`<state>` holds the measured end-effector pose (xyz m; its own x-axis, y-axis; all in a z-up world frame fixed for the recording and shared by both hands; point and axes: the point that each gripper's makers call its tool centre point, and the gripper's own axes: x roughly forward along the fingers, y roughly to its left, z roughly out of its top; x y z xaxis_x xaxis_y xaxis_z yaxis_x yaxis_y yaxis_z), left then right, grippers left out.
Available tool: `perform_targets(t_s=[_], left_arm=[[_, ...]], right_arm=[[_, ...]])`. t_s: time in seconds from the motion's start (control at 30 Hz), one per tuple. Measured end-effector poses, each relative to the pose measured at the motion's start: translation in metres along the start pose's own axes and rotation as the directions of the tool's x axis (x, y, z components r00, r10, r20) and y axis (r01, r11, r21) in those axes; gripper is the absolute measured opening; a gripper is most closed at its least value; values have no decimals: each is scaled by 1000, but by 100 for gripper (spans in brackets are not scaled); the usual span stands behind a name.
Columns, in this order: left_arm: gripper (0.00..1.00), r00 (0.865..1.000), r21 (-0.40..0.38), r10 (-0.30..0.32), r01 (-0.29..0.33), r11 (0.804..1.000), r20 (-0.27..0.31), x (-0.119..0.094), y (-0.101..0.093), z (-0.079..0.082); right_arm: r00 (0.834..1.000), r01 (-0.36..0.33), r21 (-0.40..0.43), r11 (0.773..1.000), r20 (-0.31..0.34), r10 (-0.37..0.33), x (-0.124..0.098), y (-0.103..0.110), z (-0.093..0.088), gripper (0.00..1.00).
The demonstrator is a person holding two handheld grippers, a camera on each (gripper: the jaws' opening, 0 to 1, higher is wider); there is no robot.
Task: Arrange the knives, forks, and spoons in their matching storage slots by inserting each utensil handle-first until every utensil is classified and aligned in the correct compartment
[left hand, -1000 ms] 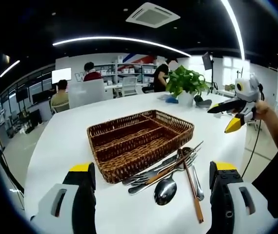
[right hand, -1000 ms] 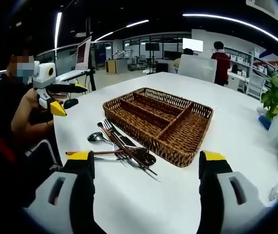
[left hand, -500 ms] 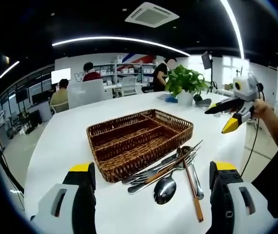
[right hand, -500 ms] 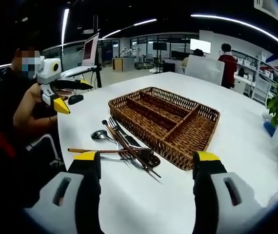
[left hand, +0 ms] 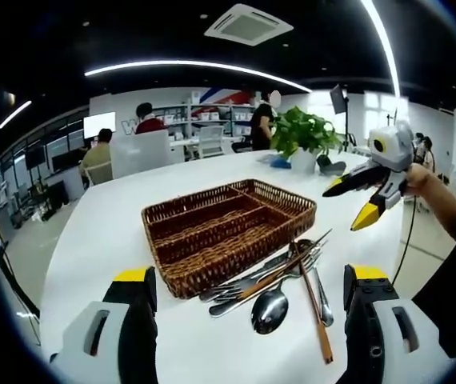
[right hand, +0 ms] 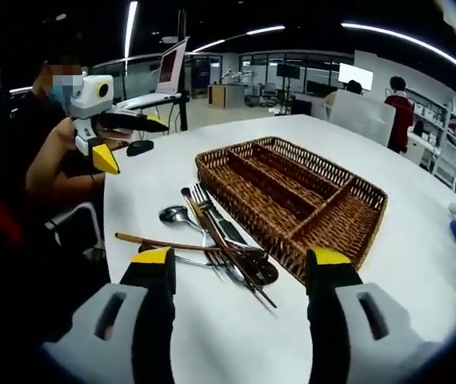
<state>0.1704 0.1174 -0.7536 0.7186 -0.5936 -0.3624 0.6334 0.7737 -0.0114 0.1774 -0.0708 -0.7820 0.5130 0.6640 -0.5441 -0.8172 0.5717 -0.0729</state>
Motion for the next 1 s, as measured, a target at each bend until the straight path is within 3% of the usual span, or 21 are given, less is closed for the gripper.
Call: perform_targets(t_s=[0.47, 1.0], left_arm=[[99, 1000, 4, 0, 0, 1000, -1, -3, -2, -1], [99, 1000, -4, 9, -9, 1000, -15, -2, 0, -1]], right_arm=[[997, -65, -85, 994, -52, 61, 24, 8, 2, 59], [975, -191, -203, 960, -155, 161, 54, 17, 0, 42]])
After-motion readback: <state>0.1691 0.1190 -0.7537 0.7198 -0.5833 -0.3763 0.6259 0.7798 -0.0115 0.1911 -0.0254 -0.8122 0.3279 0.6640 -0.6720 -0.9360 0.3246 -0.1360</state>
